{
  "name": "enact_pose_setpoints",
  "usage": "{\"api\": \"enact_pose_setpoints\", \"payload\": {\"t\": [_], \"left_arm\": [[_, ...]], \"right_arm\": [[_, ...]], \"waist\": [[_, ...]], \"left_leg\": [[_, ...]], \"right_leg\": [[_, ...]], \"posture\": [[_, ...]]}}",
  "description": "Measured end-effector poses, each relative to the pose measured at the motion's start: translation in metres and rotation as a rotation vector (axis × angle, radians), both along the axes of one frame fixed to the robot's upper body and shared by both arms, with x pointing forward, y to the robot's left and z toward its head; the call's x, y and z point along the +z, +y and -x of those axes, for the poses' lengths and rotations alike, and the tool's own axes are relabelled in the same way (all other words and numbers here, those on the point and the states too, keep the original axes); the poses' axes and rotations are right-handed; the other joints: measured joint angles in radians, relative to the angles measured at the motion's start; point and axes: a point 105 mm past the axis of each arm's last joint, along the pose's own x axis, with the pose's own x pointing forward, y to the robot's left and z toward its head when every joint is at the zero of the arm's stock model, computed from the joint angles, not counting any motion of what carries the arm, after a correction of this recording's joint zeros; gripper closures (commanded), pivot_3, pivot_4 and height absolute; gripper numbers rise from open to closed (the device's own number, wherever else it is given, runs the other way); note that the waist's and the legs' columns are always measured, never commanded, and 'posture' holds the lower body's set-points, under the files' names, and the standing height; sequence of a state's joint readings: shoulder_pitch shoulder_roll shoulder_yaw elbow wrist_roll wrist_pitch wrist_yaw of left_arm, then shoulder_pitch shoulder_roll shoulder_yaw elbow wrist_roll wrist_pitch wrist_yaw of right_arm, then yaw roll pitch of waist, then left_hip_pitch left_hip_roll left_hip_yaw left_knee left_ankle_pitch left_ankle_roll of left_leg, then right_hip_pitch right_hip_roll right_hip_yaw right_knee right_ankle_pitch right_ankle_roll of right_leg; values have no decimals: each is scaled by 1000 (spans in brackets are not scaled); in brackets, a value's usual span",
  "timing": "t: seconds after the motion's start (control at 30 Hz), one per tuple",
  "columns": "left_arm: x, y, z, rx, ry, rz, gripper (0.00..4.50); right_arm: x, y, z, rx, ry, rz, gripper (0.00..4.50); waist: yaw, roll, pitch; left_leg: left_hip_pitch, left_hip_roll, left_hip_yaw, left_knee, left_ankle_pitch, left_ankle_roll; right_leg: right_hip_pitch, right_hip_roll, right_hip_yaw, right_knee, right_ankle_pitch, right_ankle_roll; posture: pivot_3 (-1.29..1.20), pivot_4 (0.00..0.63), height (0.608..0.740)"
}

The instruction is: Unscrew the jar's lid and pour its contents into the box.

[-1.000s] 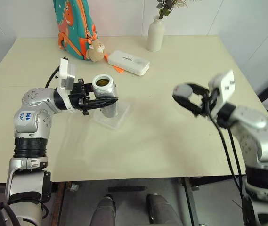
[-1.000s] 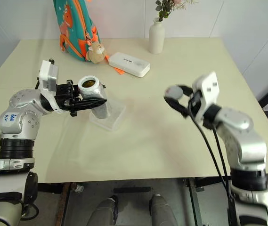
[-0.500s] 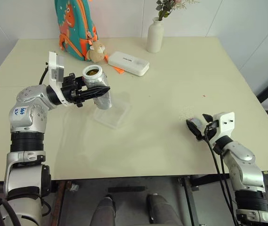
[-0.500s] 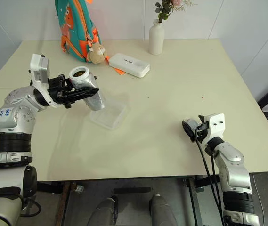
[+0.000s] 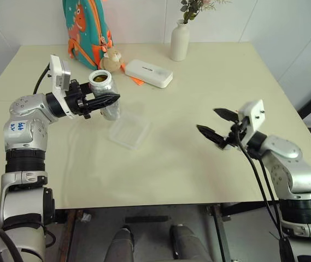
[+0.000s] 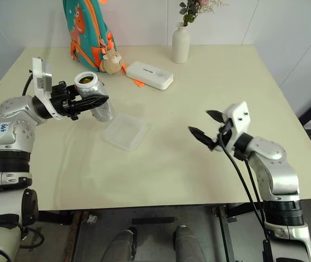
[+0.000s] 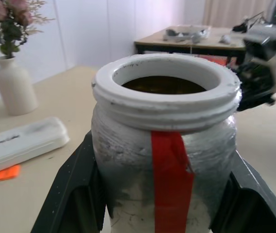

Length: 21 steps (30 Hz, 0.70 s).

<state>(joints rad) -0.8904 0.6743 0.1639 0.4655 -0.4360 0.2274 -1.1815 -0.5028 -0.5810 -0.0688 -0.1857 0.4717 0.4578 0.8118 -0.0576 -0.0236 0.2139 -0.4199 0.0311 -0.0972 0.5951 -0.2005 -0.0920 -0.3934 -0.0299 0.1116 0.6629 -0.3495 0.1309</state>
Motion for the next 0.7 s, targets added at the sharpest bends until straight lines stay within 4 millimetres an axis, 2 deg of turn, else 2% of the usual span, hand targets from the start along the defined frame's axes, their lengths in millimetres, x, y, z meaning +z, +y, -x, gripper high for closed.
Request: {"api": "enact_pose_setpoints", "payload": {"t": [0.1, 0.33, 0.4, 0.5, 0.7], "left_arm": [[-6, 12, -6, 89, 3, -94, 2366], [-11, 46, -16, 366, -98, -307, 2366], [-18, 46, -19, 405, -126, -337, 2366], [-24, 31, -25, 426, -177, -318, 2366], [-39, 21, -28, 445, -191, -373, 2366]], "right_arm": [[13, 22, 15, 148, -1, 58, 15], [30, 43, 31, 281, -3, 95, 15], [26, 46, 32, 290, 10, 101, 15], [20, 51, 30, 290, 21, 104, 15], [17, 48, 26, 253, 23, 93, 15]], "waist": [[2, 0, 0], [4, 0, 0], [4, 0, 0], [11, 0, 0], [5, 0, 0]], "left_leg": [[-1, 0, 0, 0, 0, 0], [-1, 0, 0, -1, 0, 0], [-1, 0, 0, -1, 0, 0], [-1, 0, 0, 0, 0, 0], [-2, 0, 0, 0, 0, 0]], "right_leg": [[0, 0, 0, -1, 0, 0], [0, -1, 0, -2, 0, 0], [0, -1, 0, -2, 0, 0], [0, -1, 0, -1, 0, 0], [-1, 0, 0, -1, 0, 0]], "posture": [[0, 150, 740], [0, 150, 740], [0, 150, 740], [0, 150, 740], [0, 150, 740]]}}
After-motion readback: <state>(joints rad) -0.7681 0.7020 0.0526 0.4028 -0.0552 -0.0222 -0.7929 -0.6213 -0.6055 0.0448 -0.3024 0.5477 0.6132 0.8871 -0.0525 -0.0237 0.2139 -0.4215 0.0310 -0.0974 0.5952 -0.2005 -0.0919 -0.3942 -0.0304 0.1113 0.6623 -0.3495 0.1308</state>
